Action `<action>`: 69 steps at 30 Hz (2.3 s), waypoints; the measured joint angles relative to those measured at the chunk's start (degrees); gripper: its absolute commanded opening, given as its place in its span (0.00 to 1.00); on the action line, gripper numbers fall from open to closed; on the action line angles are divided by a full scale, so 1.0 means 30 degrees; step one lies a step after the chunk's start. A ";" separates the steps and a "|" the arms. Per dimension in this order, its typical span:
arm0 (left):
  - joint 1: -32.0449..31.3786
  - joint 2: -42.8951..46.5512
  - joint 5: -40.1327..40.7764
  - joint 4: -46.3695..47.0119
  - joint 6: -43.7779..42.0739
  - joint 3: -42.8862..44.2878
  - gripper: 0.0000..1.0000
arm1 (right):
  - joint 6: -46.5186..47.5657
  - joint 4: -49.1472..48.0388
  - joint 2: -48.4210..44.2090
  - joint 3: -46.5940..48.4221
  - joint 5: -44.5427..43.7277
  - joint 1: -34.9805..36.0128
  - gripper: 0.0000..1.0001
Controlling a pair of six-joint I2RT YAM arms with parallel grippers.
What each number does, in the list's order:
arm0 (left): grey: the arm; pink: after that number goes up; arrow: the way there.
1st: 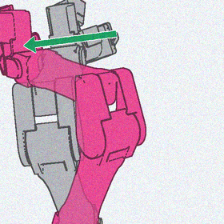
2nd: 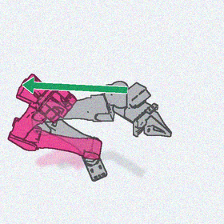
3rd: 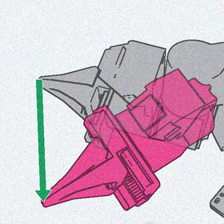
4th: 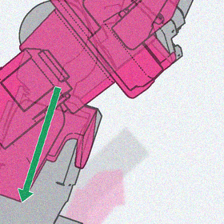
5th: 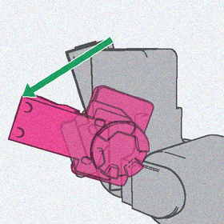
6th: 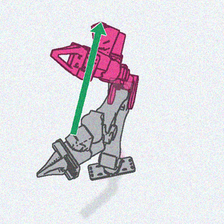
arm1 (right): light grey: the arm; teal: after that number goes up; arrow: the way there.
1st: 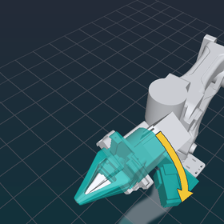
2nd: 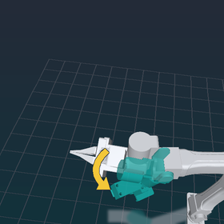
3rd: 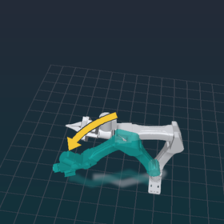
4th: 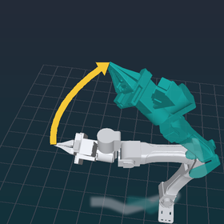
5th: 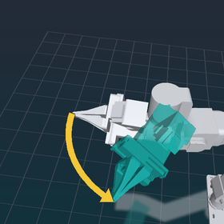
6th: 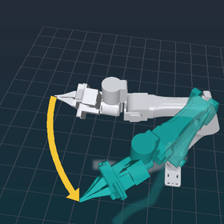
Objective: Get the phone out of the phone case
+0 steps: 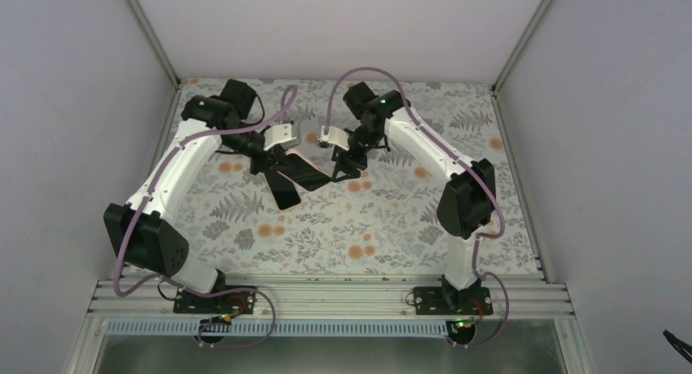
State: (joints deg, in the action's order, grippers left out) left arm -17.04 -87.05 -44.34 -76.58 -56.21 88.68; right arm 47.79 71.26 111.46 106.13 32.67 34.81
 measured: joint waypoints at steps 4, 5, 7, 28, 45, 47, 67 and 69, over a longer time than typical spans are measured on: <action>0.0022 0.0029 -0.0015 0.0321 -0.0066 -0.0051 0.02 | -0.0160 -0.0022 0.0036 0.0372 -0.0576 0.0000 0.72; 0.0036 0.0051 -0.0015 0.0379 -0.0080 -0.0066 0.02 | -0.0175 -0.0029 0.0066 0.0474 -0.0692 0.0000 0.72; 0.0058 0.0131 -0.0007 0.0495 -0.0117 -0.0131 0.02 | -0.0299 -0.0044 0.0124 0.0619 -0.0816 0.0000 0.73; 0.0211 -0.0036 -0.0663 0.0867 -0.0576 0.0102 0.02 | -0.1421 -0.0721 0.0306 0.1435 -0.1180 -0.0299 0.84; 0.0583 -0.4073 -0.2266 -0.3475 -0.1071 0.5493 0.02 | -0.0539 -0.0794 0.0685 0.2441 0.1552 -0.0364 0.88; 0.0823 -0.4670 -0.2324 -0.4401 -0.1129 0.6659 0.02 | -0.0117 -0.0124 0.1239 0.3548 0.1894 -0.0386 0.88; 0.1741 -0.5537 -0.3213 -0.5996 -0.1596 0.8524 0.02 | -0.2732 0.0940 0.3104 0.7912 0.3825 -0.0357 0.87; 0.1603 -0.5260 -0.3024 -0.5457 -0.1435 0.8174 0.02 | -0.3140 0.0903 0.3126 0.7941 0.3840 -0.0357 0.88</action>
State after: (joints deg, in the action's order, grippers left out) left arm -12.23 -102.83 -53.41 -92.95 -60.51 113.21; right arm 38.37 73.97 120.84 129.95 44.18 33.74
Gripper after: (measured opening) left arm 0.105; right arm 0.870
